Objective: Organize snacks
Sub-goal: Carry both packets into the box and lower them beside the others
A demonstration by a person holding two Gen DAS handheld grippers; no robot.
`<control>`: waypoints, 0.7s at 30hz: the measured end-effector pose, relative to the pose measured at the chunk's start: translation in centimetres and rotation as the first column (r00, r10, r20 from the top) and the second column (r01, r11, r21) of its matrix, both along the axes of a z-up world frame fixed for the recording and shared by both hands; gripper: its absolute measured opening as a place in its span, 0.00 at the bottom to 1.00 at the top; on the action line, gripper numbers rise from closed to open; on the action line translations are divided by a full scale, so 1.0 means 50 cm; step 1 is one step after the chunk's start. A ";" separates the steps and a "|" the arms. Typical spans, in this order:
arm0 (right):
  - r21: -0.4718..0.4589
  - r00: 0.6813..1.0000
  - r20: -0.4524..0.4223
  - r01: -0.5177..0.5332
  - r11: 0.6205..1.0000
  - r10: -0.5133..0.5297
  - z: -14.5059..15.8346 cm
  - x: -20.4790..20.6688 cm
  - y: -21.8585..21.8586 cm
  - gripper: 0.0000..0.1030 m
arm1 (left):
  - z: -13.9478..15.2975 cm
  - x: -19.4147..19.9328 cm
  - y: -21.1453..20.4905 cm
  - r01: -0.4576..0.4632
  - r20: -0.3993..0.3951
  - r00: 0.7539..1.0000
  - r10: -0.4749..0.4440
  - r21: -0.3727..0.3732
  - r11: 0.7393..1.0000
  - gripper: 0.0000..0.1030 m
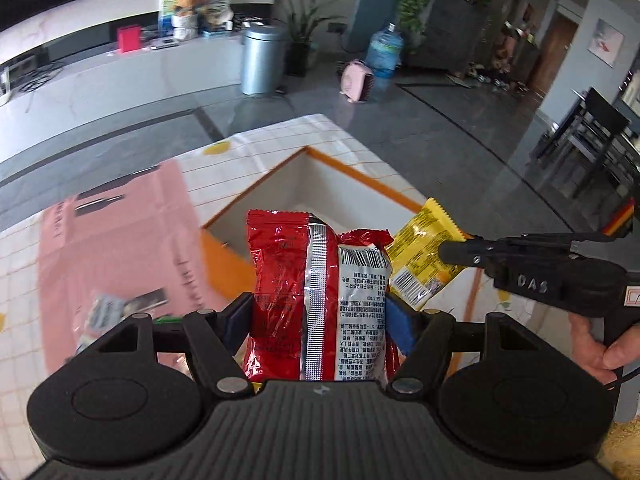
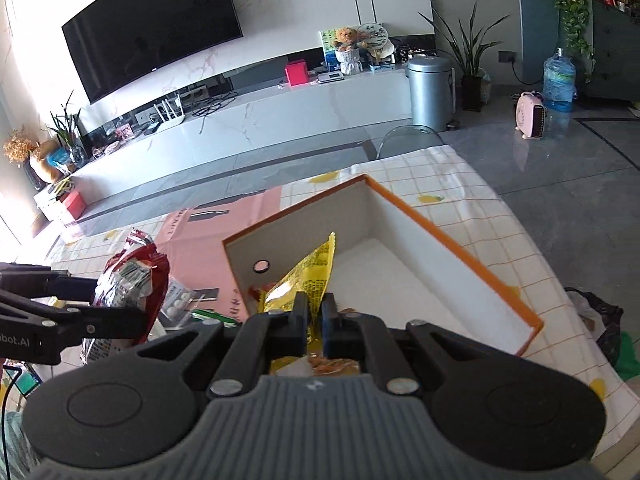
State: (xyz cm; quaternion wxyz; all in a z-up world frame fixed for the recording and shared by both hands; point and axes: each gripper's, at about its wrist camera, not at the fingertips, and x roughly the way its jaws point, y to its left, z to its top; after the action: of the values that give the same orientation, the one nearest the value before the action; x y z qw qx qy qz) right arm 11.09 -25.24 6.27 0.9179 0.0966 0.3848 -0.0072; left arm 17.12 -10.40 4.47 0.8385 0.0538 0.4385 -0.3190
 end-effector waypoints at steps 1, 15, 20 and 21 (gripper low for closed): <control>-0.020 1.000 -0.022 -0.010 1.000 0.010 -0.003 0.008 -0.013 0.02 | -0.006 0.010 -0.023 0.013 -0.009 1.000 -0.013 0.002 1.000 0.77; -0.100 0.925 -0.341 -0.212 0.972 0.167 -0.131 0.126 -0.131 0.01 | -0.157 0.075 -0.241 0.204 -0.178 0.968 -0.178 0.141 0.969 0.77; -0.075 0.886 -0.409 -0.269 0.960 0.217 -0.162 0.144 -0.150 0.01 | -0.196 0.071 -0.277 0.292 -0.217 0.943 -0.251 0.181 0.939 0.76; -0.069 0.879 -0.421 -0.279 0.958 0.226 -0.166 0.146 -0.153 0.01 | -0.203 0.069 -0.281 0.308 -0.226 0.937 -0.265 0.186 0.933 0.76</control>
State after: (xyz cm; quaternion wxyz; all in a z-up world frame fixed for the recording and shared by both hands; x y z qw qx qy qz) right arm 18.40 -32.89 -2.02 0.8143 -0.0168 0.5762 0.0681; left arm 20.59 -24.46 -5.67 0.7240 0.1776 0.5392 -0.3919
